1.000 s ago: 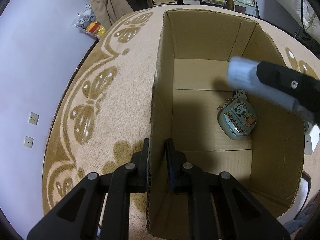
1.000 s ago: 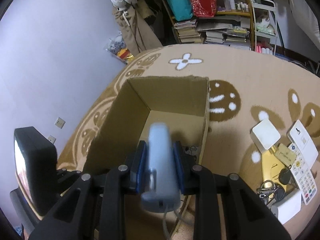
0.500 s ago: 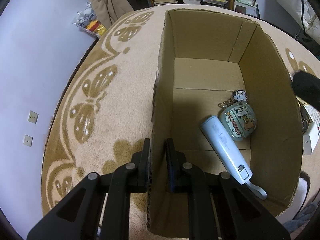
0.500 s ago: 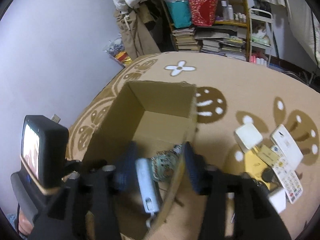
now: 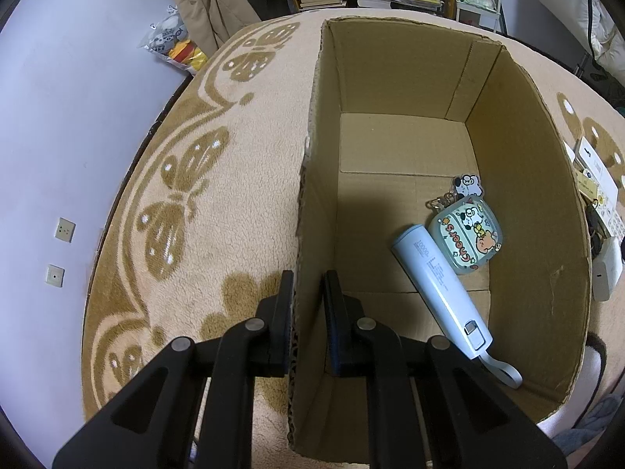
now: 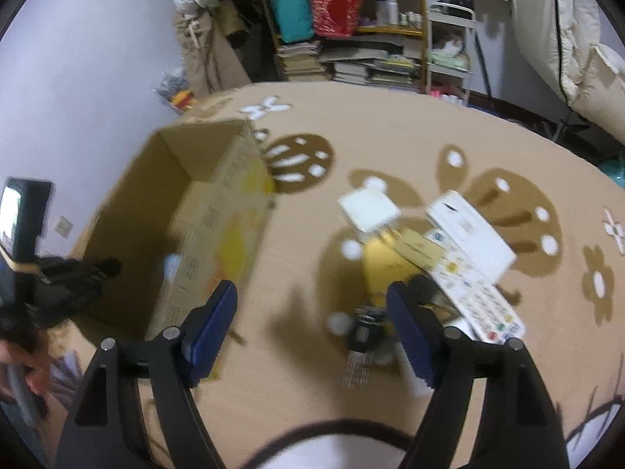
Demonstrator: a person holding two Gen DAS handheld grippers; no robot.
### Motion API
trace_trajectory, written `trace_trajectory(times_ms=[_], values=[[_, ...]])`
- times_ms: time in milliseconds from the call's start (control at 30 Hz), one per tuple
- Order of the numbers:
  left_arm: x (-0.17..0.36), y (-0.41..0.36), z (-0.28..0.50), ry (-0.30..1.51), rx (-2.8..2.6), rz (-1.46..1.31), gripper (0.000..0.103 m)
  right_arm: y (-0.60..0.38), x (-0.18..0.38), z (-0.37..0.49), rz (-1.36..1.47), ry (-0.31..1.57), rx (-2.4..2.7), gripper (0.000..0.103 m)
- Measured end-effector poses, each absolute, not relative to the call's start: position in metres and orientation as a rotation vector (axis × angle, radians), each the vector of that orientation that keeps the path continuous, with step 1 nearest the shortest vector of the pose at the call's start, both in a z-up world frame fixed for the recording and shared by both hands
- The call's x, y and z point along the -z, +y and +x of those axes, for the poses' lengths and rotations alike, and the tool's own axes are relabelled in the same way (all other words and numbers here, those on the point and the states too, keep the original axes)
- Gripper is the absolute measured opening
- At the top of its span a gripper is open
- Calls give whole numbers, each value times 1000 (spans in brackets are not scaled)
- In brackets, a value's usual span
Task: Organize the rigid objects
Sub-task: 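Grasp the white square charger block with the right tool, then carry the white charger block into the box and open the right tool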
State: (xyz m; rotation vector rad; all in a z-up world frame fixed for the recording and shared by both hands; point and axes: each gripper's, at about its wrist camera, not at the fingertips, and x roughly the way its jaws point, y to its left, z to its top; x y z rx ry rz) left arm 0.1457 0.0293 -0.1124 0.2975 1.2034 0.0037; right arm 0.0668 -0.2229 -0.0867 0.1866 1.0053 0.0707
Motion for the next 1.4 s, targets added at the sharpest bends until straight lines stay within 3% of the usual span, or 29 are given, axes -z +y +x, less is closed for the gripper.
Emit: trace_trajectory(times_ms=[567, 1400], values=[[112, 30, 146, 1203, -3, 302, 14, -286, 152, 44, 245, 1126, 101, 83], [110, 30, 145, 1208, 1, 298, 15, -298, 181, 46, 289, 1140, 165, 79]])
